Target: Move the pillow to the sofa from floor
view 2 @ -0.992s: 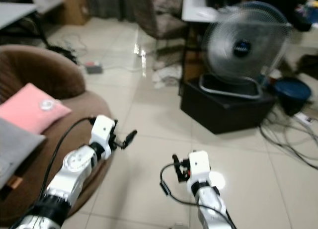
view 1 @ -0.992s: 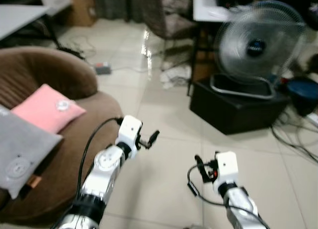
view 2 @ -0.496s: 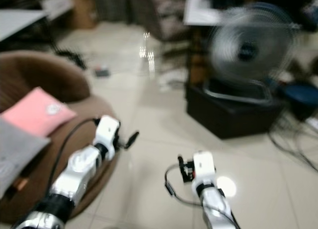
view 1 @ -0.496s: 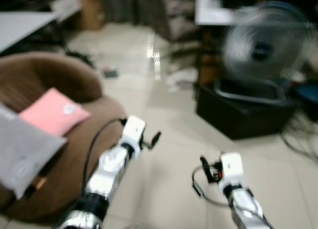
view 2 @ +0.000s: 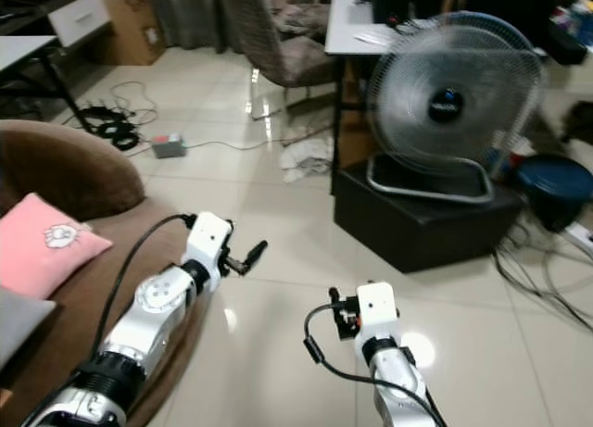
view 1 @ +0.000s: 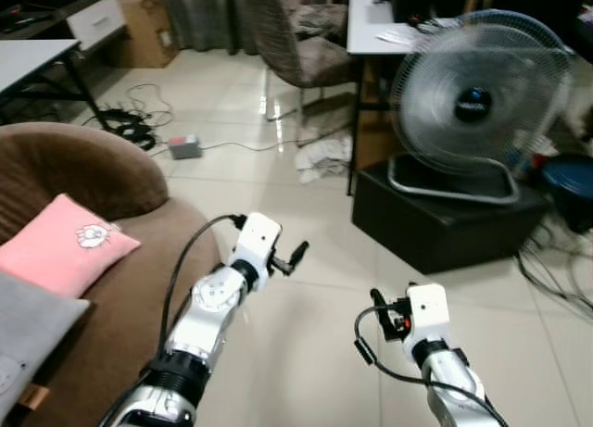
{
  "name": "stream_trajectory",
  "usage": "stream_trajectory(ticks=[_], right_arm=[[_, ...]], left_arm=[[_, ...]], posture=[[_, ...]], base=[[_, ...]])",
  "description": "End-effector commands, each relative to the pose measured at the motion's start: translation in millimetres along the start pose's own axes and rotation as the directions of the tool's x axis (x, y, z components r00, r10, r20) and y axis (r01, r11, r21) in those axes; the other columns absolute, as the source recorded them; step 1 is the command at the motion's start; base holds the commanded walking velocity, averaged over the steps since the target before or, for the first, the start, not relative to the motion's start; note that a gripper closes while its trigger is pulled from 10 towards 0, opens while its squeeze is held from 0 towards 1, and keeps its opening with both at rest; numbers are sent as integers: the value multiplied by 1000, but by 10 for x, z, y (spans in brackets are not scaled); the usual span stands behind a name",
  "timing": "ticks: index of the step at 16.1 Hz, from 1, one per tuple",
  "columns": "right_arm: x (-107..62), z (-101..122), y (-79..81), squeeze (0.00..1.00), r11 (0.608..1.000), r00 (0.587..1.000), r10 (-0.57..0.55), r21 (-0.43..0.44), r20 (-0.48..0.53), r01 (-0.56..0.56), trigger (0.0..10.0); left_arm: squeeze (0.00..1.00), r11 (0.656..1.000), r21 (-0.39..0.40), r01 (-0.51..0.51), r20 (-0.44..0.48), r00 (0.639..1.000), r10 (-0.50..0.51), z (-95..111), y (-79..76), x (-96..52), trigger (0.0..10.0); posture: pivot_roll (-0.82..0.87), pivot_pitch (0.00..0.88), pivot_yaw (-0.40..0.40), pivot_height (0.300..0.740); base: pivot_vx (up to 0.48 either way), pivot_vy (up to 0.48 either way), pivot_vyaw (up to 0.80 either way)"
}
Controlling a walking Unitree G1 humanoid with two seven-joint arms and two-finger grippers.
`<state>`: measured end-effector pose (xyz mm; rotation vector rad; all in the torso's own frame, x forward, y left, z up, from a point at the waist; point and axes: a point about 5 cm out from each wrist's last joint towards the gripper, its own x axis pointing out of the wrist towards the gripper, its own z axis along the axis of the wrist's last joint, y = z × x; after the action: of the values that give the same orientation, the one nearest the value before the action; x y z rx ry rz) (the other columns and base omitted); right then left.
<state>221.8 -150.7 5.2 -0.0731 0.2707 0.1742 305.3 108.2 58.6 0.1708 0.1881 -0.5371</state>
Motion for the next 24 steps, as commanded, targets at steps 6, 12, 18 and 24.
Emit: stream_trajectory(ticks=[6, 12, 18, 24], right_arm=[[37, 27, 112, 0, 999, 999, 34, -9, 23, -34, 10000], [49, 67, 128, 0, 999, 999, 32, 10, 32, -32, 10000], [45, 94, 126, 0, 999, 999, 22, -26, 44, -21, 10000], [57, 80, 100, 0, 998, 1000, 8, -55, 23, -7, 10000]], left_arm=[[0, 999, 23, 38, -25, 999, -38, -25, 11, -2, 10000], [0, 999, 17, 42, -24, 999, -41, -24, -3, 5, 10000], [0, 999, 21, 42, -29, 999, -41, -51, -9, -13, 10000], [0, 999, 6, 43, -25, 999, -43, -49, -21, -8, 10000]], posture=[[-59, 12, 74, 740], [-60, 16, 74, 740], [-57, 14, 74, 740], [-56, 10, 75, 730]], base=[[480, 0, 0], [480, 0, -282], [480, 0, -190], [480, 0, -176]])
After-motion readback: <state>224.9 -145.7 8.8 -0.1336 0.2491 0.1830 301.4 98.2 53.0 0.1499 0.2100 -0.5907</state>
